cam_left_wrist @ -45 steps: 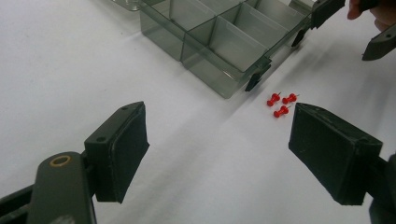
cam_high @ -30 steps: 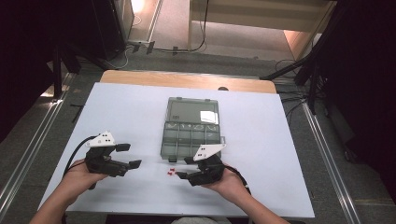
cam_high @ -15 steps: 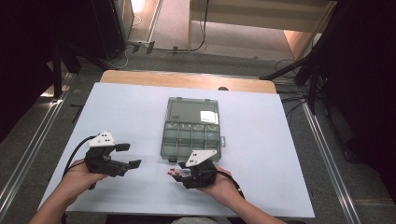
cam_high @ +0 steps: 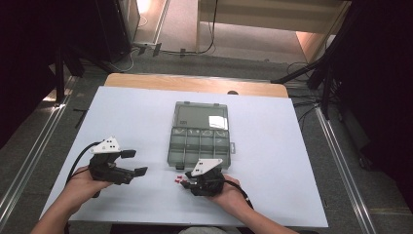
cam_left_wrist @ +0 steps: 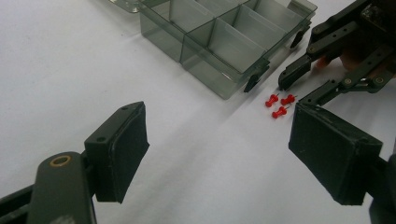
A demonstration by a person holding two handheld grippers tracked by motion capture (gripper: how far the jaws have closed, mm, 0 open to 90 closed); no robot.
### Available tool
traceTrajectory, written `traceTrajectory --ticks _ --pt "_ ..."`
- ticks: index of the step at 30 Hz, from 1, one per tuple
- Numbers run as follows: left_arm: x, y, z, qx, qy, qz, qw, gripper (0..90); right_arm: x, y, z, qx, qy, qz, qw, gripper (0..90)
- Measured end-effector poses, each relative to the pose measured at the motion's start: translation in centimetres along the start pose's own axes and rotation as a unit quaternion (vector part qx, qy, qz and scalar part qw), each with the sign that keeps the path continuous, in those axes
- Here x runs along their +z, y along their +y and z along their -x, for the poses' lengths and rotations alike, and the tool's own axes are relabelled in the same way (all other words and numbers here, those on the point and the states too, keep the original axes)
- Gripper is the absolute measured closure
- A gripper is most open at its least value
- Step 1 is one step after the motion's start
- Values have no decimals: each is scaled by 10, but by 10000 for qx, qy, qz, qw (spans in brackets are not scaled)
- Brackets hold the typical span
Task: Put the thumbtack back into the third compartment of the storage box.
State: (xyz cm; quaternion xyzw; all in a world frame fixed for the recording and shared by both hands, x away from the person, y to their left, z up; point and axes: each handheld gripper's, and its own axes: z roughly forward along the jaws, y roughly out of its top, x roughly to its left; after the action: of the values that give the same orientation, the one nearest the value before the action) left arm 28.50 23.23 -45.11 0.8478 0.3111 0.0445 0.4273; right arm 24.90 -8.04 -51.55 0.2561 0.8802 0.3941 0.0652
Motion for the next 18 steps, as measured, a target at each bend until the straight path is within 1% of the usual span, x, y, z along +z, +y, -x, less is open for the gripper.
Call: traceTrajectory --ticks 1,2,8,11,16,18 --pt "0 0 0 0 0 0 10000 192 0 0 0 0 0 0 10000 641" --pt "0 0 0 0 -4 3 10000 192 0 0 -1 -56 5 9 10000 663" --pt "1 0 1 16 -19 -17 10000 192 3 1 -2 34 62 46 10000 722" --pt "1 0 1 28 -24 -15 10000 192 3 1 -4 -39 13 50 10000 752" --pt "1 0 1 14 -24 -17 10000 192 3 0 -3 -31 1 51 10000 819" --pt "1 0 1 13 -30 -11 10000 192 3 0 -3 -34 18 51 10000 828"
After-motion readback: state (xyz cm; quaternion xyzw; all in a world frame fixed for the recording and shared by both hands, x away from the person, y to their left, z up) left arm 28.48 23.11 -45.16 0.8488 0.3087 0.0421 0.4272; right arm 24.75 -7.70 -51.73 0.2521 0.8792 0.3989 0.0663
